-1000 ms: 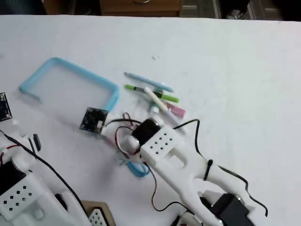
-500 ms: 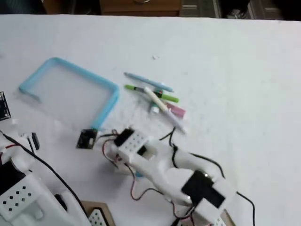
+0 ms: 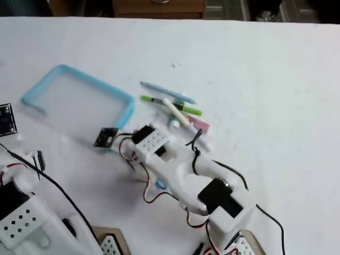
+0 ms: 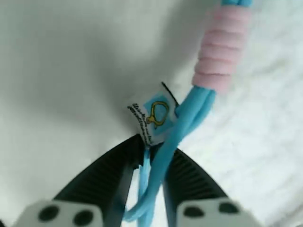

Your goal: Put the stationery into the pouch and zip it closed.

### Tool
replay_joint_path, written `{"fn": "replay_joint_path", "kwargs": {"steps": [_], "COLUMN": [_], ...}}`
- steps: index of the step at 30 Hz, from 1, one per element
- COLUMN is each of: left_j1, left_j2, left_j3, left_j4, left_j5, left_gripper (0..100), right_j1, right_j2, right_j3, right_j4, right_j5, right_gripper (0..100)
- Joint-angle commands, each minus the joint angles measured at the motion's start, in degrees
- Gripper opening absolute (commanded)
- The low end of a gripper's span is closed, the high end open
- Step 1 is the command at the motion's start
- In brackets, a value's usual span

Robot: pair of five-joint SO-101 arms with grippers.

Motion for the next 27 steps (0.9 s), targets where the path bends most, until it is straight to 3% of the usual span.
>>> {"fn": "replay_joint_path", "kwargs": {"steps": [1,6,11,16,18,23,27], "left_j1": [0.48,0.48,0.48,0.48,0.48,0.48,0.48], "left_j2": [0.31,0.31,0.31,0.31,0.31,0.22,0.22], "left_j3": [-2.29,-2.37,-2.29,-2.20,-2.20,-2.20,-2.20], "left_j4": [-0.97,-0.97,-0.79,-0.88,-0.88,-0.70,-0.88], "left_j5": [-0.26,-0.18,-0.26,-0.26,-0.26,-0.26,-0.26], "left_gripper": [23,23,23,23,23,23,23], "right_j1": [0.13,0.13,0.92,1.89,2.07,5.41,7.60], "right_j2": [-3.47,-6.20,-9.36,-8.84,-7.25,-3.12,-3.30], "right_j3": [-1.58,-1.58,-1.49,0.00,0.53,-0.53,-0.97], "right_j4": [4.18,7.69,8.48,0.48,-2.07,-5.58,-5.58], "right_j5": [4.84,5.36,5.36,5.10,5.01,4.84,4.92], "right_gripper": [12.5,28.9,29.7,29.4,24.5,1.2,1.8]}}
